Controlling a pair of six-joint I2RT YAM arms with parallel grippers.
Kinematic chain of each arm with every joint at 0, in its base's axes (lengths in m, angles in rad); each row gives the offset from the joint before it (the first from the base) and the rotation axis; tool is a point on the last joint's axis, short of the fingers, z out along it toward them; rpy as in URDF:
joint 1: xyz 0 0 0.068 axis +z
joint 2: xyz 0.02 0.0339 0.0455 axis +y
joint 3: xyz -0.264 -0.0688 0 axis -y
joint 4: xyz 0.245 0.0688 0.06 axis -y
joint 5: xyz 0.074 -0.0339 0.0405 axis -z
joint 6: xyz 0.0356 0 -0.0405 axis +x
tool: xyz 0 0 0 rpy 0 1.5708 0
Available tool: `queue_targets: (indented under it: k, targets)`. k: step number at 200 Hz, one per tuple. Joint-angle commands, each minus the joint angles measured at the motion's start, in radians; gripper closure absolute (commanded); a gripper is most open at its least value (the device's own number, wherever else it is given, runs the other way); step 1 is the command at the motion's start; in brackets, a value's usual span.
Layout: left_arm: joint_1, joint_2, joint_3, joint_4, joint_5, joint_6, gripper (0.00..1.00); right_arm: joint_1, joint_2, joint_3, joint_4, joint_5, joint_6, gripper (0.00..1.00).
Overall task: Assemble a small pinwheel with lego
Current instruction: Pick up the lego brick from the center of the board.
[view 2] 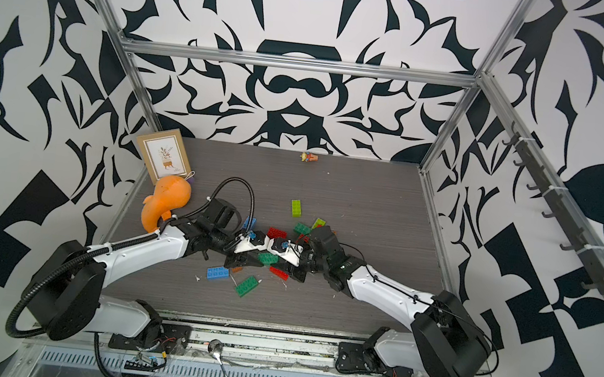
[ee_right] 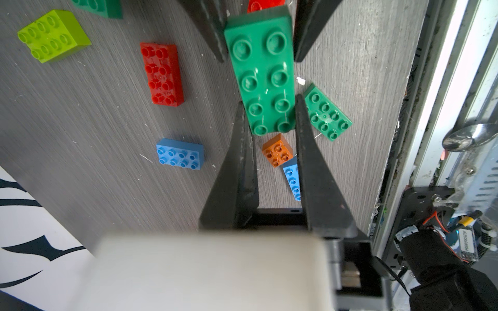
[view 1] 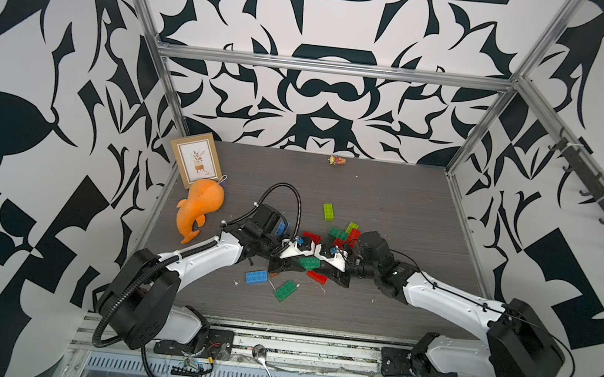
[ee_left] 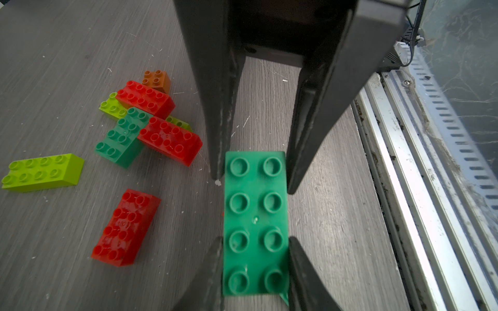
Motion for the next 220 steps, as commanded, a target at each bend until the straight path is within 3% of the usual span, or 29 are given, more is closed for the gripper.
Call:
queue_targets:
  k: [1, 27, 42, 46, 63, 66, 70, 88, 111, 145, 176, 201, 220]
  targets:
    - [-0.002, -0.018, 0.024, 0.01, 0.019, -0.001, 0.69, 0.004, -0.018, 0.023, 0.002, -0.001, 0.002, 0.61]
    - [-0.003, -0.012, 0.014, 0.084, 0.051, -0.077, 0.68, 0.004, -0.033, 0.019, 0.017, -0.016, 0.005, 0.7]
    - [-0.004, -0.008, -0.015, 0.213, 0.11, -0.195, 0.64, -0.01, -0.048, 0.013, 0.041, -0.028, 0.02, 0.84]
    - [-0.004, -0.012, -0.029, 0.252, 0.115, -0.222, 0.56, -0.018, -0.051, 0.011, 0.048, -0.035, 0.032, 0.86]
    - [-0.004, -0.038, -0.092, 0.394, 0.11, -0.305, 0.4, -0.053, -0.064, 0.007, 0.05, -0.084, 0.07, 0.89]
    - [-0.003, -0.041, -0.095, 0.401, 0.104, -0.311, 0.09, -0.058, -0.067, 0.005, 0.051, -0.09, 0.079, 0.9]
    - [-0.002, -0.047, -0.097, 0.402, 0.09, -0.32, 0.0, -0.062, -0.074, 0.003, 0.052, -0.097, 0.086, 0.92]
    - [0.002, -0.081, -0.098, 0.388, 0.062, -0.371, 0.0, -0.081, -0.11, -0.017, 0.054, -0.108, 0.111, 0.94]
    - [0.025, -0.172, -0.17, 0.537, 0.018, -0.548, 0.0, -0.126, -0.182, -0.062, 0.088, -0.082, 0.186, 0.96]
    - [0.032, -0.283, -0.287, 0.755, -0.25, -0.906, 0.0, -0.164, -0.275, -0.191, 0.21, 0.06, 0.344, 0.94]
    - [0.036, -0.373, -0.27, 0.612, -0.446, -1.151, 0.01, -0.167, -0.362, -0.275, 0.181, 0.224, 0.461, 0.95]
    - [0.039, -0.466, -0.247, 0.441, -0.575, -1.201, 0.0, -0.167, -0.424, -0.324, 0.133, 0.324, 0.511, 0.95]
    - [0.041, -0.523, -0.308, 0.473, -0.61, -1.249, 0.0, -0.17, -0.453, -0.359, 0.12, 0.411, 0.527, 0.95]
